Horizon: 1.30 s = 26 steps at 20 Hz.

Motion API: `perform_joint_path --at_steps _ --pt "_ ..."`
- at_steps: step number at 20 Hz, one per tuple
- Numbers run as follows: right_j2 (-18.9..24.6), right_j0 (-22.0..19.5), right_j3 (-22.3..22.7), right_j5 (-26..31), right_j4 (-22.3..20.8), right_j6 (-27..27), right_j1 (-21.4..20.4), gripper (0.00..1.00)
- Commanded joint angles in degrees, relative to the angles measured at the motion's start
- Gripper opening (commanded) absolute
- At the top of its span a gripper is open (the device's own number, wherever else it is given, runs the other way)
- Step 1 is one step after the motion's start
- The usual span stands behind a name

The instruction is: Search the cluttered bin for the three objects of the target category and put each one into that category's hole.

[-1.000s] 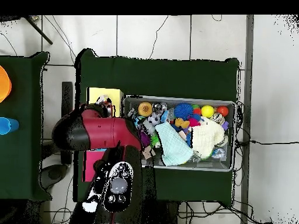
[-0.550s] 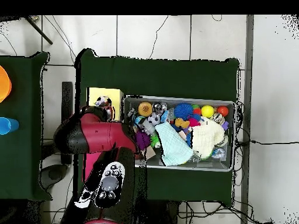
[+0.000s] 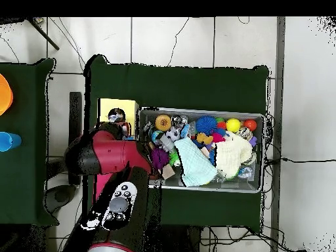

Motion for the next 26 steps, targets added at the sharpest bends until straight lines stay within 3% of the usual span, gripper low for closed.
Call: perform_joint_path --at_steps 1,9,15,19,26 --pt "0.11 1.58 -0.3 -0.88 3.35 12.94 4.5 0.0" --pt "-0.05 1.91 -0.51 -1.68 4.51 12.2 5.83 0.0" --pt "2.07 0.37 0.76 -0.88 4.4 11.15 4.14 0.0" --pt "4.49 -1.35 2.12 2.88 4.46 9.6 0.69 0.0" --pt "6.58 -2.64 5.18 14.78 4.47 6.21 -7.98 0.0"
